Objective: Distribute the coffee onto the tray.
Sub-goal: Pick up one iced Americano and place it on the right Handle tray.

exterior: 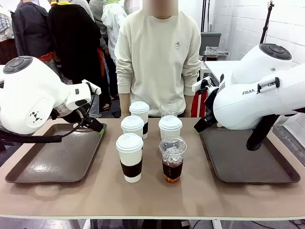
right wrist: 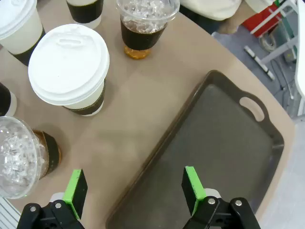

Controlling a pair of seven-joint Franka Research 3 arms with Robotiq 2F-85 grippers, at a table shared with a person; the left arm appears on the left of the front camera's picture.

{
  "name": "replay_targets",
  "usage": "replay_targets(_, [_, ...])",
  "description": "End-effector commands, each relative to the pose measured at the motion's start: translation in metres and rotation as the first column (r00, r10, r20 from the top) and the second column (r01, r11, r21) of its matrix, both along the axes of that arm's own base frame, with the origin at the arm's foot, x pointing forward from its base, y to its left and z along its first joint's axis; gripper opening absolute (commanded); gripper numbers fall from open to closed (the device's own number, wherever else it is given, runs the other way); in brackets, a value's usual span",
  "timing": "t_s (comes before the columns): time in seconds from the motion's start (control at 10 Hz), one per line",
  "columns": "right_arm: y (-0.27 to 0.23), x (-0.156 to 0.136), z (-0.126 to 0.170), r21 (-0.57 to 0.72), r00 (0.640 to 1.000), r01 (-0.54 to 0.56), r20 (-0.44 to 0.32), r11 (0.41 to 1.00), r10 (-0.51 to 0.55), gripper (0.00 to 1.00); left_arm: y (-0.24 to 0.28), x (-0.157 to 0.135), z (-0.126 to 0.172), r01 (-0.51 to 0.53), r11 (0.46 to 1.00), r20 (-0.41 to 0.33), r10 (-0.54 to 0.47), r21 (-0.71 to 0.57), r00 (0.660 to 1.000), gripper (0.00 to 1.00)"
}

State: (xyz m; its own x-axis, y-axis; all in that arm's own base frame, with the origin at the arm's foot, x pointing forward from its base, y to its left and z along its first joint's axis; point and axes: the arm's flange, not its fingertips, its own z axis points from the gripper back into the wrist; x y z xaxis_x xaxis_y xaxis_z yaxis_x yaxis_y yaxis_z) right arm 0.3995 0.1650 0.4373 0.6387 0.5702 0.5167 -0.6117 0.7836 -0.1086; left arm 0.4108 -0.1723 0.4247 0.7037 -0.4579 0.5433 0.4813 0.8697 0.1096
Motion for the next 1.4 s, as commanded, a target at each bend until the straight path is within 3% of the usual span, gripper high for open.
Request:
replay_targets(0.0, [0.0, 0.0, 0.0, 0.011, 1.0, 0.002, -0.004, 1.0, -0.001, 1.0, 0.002, 0.0, 0.002, -0.003, 1.0, 0.005, 0.003, -0.002, 1.0, 1.0])
replay_targets(1.0, [0.0, 0.0, 0.0, 0.0, 1.0, 0.0, 0.0, 1.0, 0.0, 1.0, 0.0, 0.0, 0.0, 0.0, 1.0, 0.0, 0.0, 0.0, 1.0, 1.0])
replay_targets(1.3, [-0.015, -0.006, 0.041, 0.122, 0.999, -0.021, 0.03, 0.992, 0.017, 1.0, 0.009, -0.005, 0.049, -0.011, 0.997, 0.054, 0.016, -0.082, 0.998, 1.0])
